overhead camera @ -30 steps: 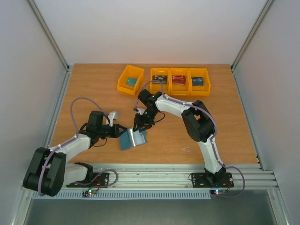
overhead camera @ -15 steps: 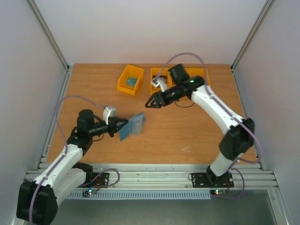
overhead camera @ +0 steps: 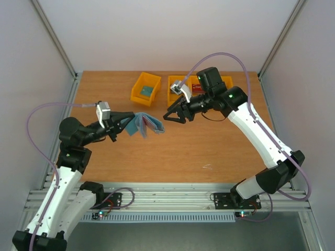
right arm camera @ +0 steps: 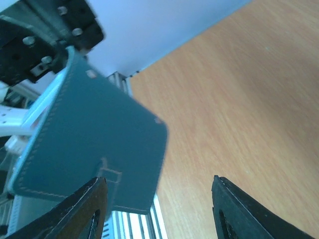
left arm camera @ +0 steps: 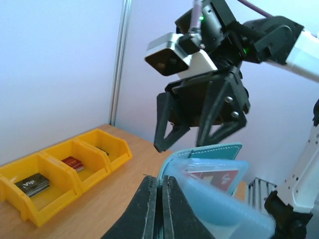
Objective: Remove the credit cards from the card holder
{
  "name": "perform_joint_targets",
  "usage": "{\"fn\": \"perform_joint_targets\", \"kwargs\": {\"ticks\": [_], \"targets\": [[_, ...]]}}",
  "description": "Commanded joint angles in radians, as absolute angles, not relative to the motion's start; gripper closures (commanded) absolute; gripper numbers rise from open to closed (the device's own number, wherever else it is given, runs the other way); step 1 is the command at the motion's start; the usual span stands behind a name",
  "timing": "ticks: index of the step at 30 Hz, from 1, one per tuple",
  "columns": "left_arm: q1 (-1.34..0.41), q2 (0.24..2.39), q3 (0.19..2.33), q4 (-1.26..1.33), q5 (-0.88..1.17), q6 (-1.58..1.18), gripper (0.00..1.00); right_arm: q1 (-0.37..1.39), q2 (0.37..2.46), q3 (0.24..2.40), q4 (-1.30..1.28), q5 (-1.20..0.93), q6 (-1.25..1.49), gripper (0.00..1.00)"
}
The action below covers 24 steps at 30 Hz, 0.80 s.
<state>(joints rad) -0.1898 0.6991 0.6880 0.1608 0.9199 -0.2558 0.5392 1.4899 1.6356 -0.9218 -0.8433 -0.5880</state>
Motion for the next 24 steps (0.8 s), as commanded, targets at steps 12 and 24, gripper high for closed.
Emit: {"fn": "perform_joint_targets", "kwargs": {"ticks": [12,24], "targets": [[-0.159,0.69,0.753,0.261,0.808,-0.477,1.0,0.633,1.402,1.705,-0.985,-0.757,-0.684,0.4],[-0.158,0.695,0.758,0.271,0.81,-0.484,1.0,0.746,1.359,1.5,-0.766,-0.46,-0.608,0.25]]}}
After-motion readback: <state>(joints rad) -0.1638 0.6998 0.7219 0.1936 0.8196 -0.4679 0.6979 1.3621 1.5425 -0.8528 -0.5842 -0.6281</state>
